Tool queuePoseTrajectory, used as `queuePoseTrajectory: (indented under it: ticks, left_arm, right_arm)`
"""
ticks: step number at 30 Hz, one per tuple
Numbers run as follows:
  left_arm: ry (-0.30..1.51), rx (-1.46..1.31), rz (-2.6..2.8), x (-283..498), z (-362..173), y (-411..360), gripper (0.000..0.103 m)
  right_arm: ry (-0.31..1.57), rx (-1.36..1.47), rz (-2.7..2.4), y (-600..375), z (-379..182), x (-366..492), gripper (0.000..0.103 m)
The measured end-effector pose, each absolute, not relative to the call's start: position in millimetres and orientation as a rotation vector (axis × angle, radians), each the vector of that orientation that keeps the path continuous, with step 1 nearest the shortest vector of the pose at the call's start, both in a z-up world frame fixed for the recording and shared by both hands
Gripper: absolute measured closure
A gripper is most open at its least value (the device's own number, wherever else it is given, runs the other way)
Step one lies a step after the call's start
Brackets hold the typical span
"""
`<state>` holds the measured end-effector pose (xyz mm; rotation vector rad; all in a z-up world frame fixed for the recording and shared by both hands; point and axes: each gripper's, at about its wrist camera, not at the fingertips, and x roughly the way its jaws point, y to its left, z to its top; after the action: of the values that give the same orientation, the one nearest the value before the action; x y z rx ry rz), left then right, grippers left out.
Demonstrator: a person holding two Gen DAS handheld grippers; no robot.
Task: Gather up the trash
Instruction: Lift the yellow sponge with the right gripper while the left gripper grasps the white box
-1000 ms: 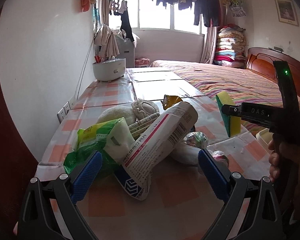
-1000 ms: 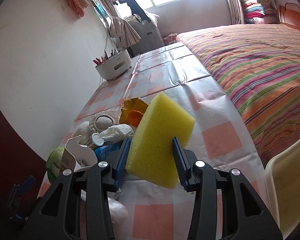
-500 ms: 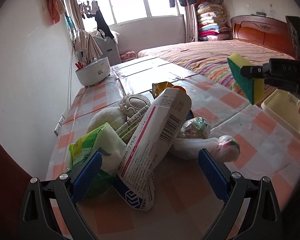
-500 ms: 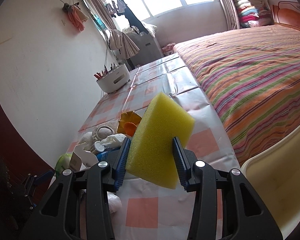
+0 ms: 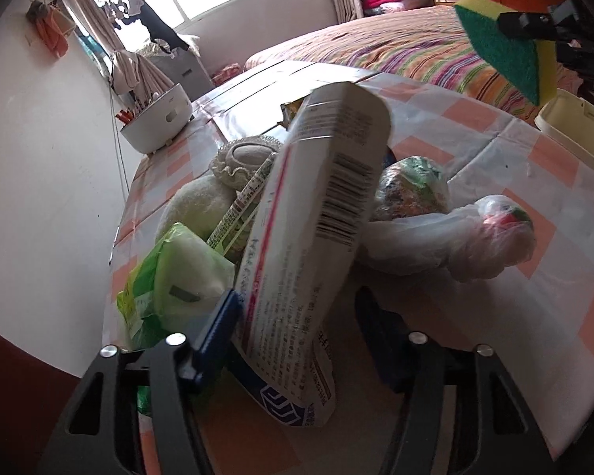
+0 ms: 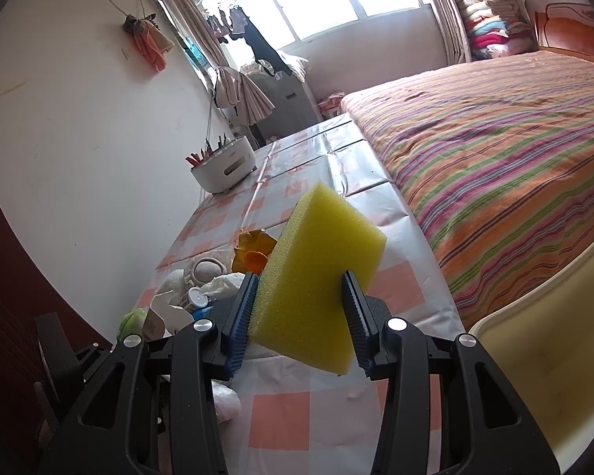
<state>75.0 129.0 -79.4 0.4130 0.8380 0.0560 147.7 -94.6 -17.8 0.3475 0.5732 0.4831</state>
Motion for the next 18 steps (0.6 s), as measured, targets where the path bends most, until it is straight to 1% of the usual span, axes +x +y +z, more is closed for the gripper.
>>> queuePoseTrajectory:
  ticks: [1, 2, 5, 12, 18]
  left_arm:
    - [0.836, 0.411, 0.071, 76.5, -79.5, 130.4, 0.055]
    - [0.834, 0.405, 0.079, 77.0, -78.6, 132.7, 0.058]
    - [0.829, 0.332, 0.074, 78.8, -74.5, 141.3, 0.061]
    - [0.795, 0.276, 0.093, 71.9, -68.4, 146.2, 0.063]
    - [0.735, 0.225, 0.09, 64.4, -51.4, 148.3, 0.065]
  right_arm:
    - [0.573, 0.348, 0.485, -94.9, -17.5, 147.6, 0.061]
    - [0.572, 0.348, 0.484, -95.0, -16.9, 147.1, 0.061]
    - [0.568, 0.344, 0.485, -94.5, -15.6, 145.3, 0.061]
    - [0.551, 0.341, 0.475, -97.7, -11.1, 142.1, 0.061]
    - [0.535, 0.337, 0.467, -101.1, -8.0, 138.8, 0.061]
